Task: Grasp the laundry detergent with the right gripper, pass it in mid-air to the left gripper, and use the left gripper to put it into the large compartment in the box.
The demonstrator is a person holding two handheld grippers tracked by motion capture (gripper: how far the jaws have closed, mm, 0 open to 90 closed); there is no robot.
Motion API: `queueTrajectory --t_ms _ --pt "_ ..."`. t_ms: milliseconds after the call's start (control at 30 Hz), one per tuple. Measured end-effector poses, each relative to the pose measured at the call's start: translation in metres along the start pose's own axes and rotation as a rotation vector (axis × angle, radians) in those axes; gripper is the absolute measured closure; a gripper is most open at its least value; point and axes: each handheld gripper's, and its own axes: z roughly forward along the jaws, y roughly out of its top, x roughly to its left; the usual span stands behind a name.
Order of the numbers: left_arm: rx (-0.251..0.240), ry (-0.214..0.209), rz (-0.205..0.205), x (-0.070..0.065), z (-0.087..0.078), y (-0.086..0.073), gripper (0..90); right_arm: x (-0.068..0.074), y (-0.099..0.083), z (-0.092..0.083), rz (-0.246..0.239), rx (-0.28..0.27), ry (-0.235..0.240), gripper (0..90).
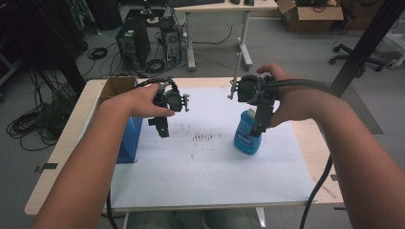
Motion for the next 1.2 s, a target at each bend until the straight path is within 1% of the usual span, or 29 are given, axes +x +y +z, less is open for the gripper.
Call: queueTrajectory --t_ms 133,167,233,300,367,433,467,567,600,633,667,733,800,900,933,1100,1200 --pt "0.000 0.004 0.000 -0.001 0.002 0.000 4.4 -0.002 -0.001 0.003 0.005 -0.001 -0.003 0.1" --pt "0.009 0.000 0.001 -0.001 0.001 0.001 4.4 -0.003 -0.001 0.004 0.000 -0.002 -0.002 0.1" --pt "0.010 0.008 -0.002 -0.002 0.001 0.001 4.4 -0.002 -0.002 0.005 0.002 -0.006 -0.004 0.1" --pt "0.004 0.007 -0.003 -0.003 0.001 0.002 4.4 -0.001 -0.004 0.005 0.006 -0.011 -0.007 0.1" --pt "0.013 0.005 -0.001 -0.003 0.000 0.003 4.4 -0.001 -0.006 0.004 0.007 -0.015 -0.010 0.1" --pt "0.017 0.004 0.003 -0.003 0.000 0.003 4.4 -0.001 -0.013 0.003 0.021 -0.024 -0.020 0.1" --pt "0.013 0.004 0.001 -0.004 -0.001 0.003 4.4 -0.001 -0.013 0.003 0.021 -0.024 -0.020 0.1" --pt "0.013 0.008 -0.003 -0.003 -0.002 0.001 4.4 -0.004 -0.029 0.004 0.034 -0.052 -0.042 0.0" --pt "0.016 0.004 -0.008 -0.003 -0.002 0.001 4.4 -0.005 -0.033 0.005 0.038 -0.057 -0.047 0.0" --pt "0.016 0.004 -0.008 -0.003 -0.002 0.001 4.4 -0.005 -0.033 0.005 0.038 -0.057 -0.047 0.0" --pt "0.012 0.009 -0.011 -0.002 -0.002 -0.001 4.4 -0.005 -0.040 0.006 0.046 -0.065 -0.053 0.0" --pt "0.006 0.010 -0.012 -0.001 -0.002 -0.002 4.4 -0.005 -0.045 0.008 0.053 -0.079 -0.058 0.0" --pt "0.015 0.004 -0.013 -0.001 -0.003 -0.001 4.4 -0.005 -0.048 0.009 0.054 -0.084 -0.058 0.0" --pt "0.017 0.003 -0.014 0.000 -0.002 -0.002 4.4 -0.007 -0.053 0.011 0.064 -0.102 -0.063 0.0" --pt "0.010 0.008 -0.011 -0.001 -0.001 -0.002 4.4 -0.008 -0.056 0.013 0.070 -0.111 -0.064 0.0" --pt "0.017 0.002 -0.011 -0.001 -0.001 0.000 4.4 -0.009 -0.061 0.016 0.080 -0.116 -0.060 0.0" --pt "0.014 0.002 -0.003 -0.002 0.000 0.002 4.5 -0.011 -0.066 0.020 0.088 -0.127 -0.055 0.0"
